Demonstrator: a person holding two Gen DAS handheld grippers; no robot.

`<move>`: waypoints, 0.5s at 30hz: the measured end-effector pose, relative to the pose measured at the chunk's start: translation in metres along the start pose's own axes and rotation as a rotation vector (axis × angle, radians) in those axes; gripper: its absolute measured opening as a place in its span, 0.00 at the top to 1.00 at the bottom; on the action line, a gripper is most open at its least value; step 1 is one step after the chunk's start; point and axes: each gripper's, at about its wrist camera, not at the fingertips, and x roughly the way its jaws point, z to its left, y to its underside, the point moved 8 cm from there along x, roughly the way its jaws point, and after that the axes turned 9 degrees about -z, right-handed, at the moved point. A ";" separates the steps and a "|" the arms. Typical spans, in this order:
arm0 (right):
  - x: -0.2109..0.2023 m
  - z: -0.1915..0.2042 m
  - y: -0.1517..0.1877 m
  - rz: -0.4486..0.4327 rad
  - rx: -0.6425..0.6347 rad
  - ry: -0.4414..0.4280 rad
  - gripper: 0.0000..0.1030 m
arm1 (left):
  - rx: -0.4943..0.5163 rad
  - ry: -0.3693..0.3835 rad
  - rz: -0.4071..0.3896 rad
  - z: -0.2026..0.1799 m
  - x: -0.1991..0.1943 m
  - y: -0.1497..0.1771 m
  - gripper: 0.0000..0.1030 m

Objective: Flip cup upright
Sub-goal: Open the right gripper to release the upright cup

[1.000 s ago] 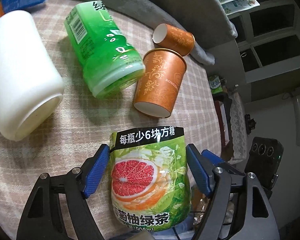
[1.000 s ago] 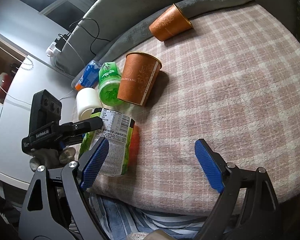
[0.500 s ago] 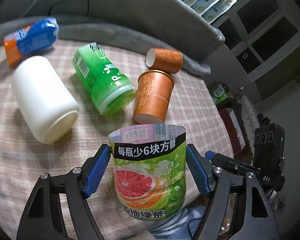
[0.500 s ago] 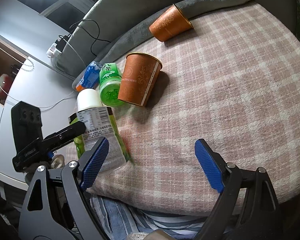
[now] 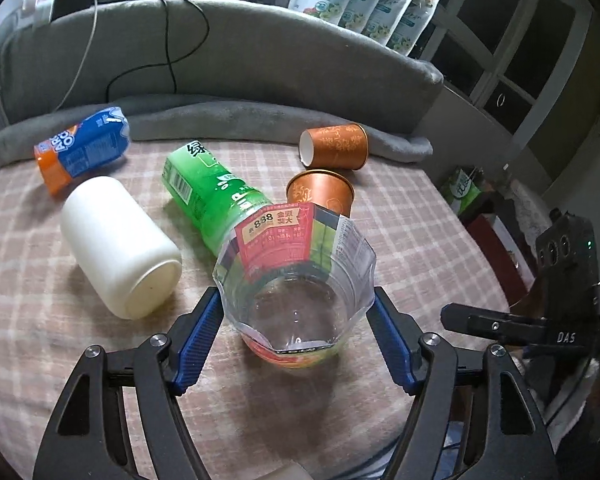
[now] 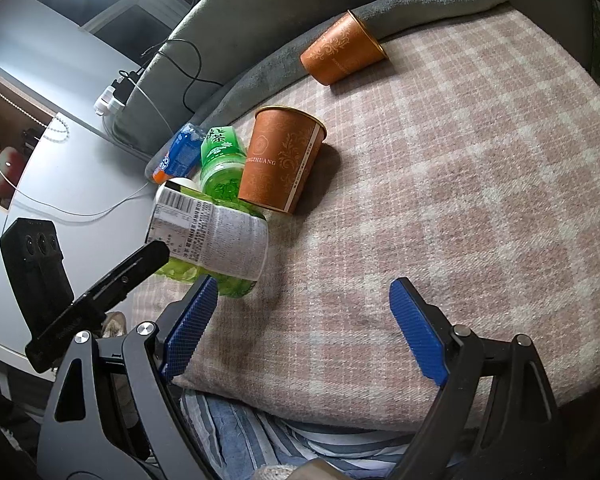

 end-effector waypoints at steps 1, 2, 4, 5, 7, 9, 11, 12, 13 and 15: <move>0.000 0.000 0.000 -0.001 0.000 0.001 0.13 | 0.007 -0.006 -0.004 0.000 0.000 0.000 0.29; 0.000 0.000 0.000 -0.002 0.000 0.002 0.13 | 0.016 -0.012 -0.009 -0.001 -0.001 -0.001 0.29; -0.001 -0.001 0.000 -0.006 0.002 0.003 0.13 | 0.030 -0.021 -0.014 -0.002 -0.004 -0.001 0.29; -0.001 -0.001 0.000 -0.006 0.004 0.003 0.13 | 0.039 -0.024 -0.016 -0.003 -0.006 0.000 0.29; -0.001 -0.002 -0.001 -0.007 0.007 0.003 0.13 | 0.051 -0.030 -0.018 -0.004 -0.007 -0.001 0.29; -0.001 -0.002 -0.001 -0.007 0.007 0.002 0.13 | 0.062 -0.034 -0.017 -0.006 -0.007 0.000 0.29; -0.002 -0.002 -0.001 -0.007 0.007 0.003 0.13 | 0.072 -0.038 -0.014 -0.007 -0.007 0.001 0.29; -0.002 -0.002 -0.001 -0.007 0.006 0.002 0.13 | 0.077 -0.039 -0.013 -0.008 -0.006 0.002 0.29; -0.002 -0.002 0.000 -0.007 0.006 0.003 0.13 | 0.084 -0.042 -0.013 -0.009 -0.006 0.003 0.29; -0.002 -0.002 0.000 -0.008 0.005 0.004 0.13 | 0.101 -0.049 -0.016 -0.012 -0.006 0.005 0.29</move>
